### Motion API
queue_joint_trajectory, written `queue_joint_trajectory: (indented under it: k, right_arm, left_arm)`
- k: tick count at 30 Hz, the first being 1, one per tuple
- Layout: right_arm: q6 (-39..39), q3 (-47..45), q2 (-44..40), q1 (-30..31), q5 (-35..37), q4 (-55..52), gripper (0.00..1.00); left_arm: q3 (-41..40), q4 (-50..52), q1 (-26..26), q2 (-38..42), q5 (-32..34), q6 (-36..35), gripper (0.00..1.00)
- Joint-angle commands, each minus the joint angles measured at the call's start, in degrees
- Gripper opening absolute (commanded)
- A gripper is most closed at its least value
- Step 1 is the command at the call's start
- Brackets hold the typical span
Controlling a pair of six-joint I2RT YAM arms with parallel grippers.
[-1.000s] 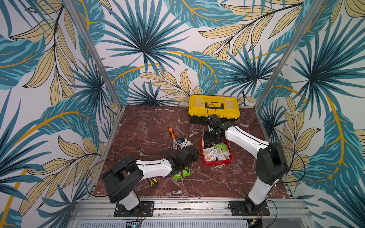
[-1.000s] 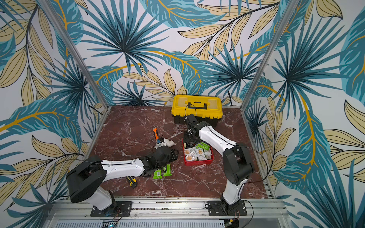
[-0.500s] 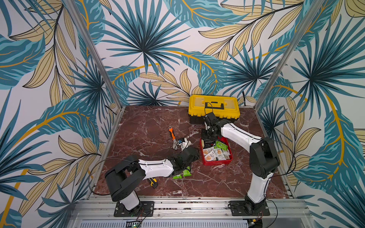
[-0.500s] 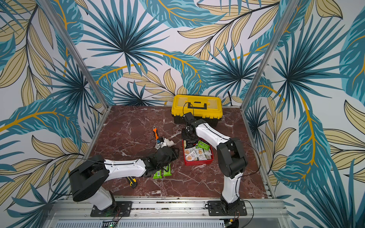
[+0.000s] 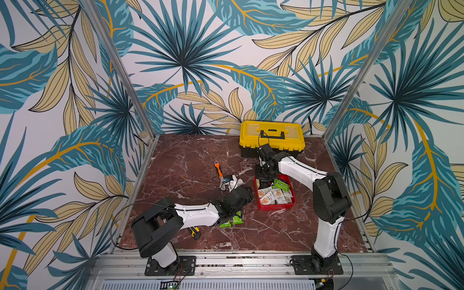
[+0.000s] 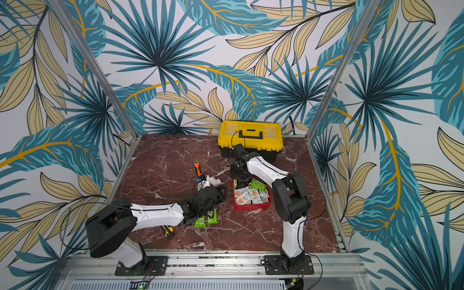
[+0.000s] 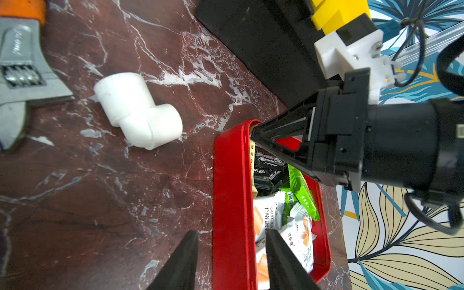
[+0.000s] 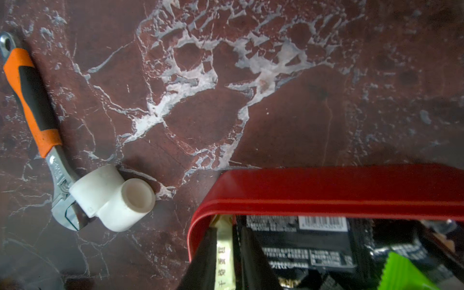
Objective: Take the cookies out of the storage box
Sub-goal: Pick up the cookie from the storage box.
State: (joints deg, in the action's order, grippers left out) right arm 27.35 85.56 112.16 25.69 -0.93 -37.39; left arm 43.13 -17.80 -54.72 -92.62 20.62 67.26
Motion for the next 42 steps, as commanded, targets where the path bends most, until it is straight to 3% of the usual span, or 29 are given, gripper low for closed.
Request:
queue_joint_trajectory:
  k: [1,15,28,42]
  right_arm:
    - [-0.56,1.51,1.5,-0.12,-0.22,-0.96,0.24]
    - [-0.03,3.78,2.73,-0.12,-1.11,-1.11,0.27]
    - [-0.06,3.39,3.77,-0.17,0.23,-1.55,0.17]
    - [-0.02,2.72,3.43,-0.12,1.98,-2.86,0.19]
  left_arm:
    - [-1.65,-2.49,-0.11,1.47,1.17,-0.01,0.48]
    - [-1.74,-2.94,-0.06,1.65,1.18,-0.82,0.47]
    - [-2.31,-2.94,0.09,2.13,1.17,-0.64,0.46]
    - [-2.62,-2.68,0.15,2.66,1.53,-0.64,0.46]
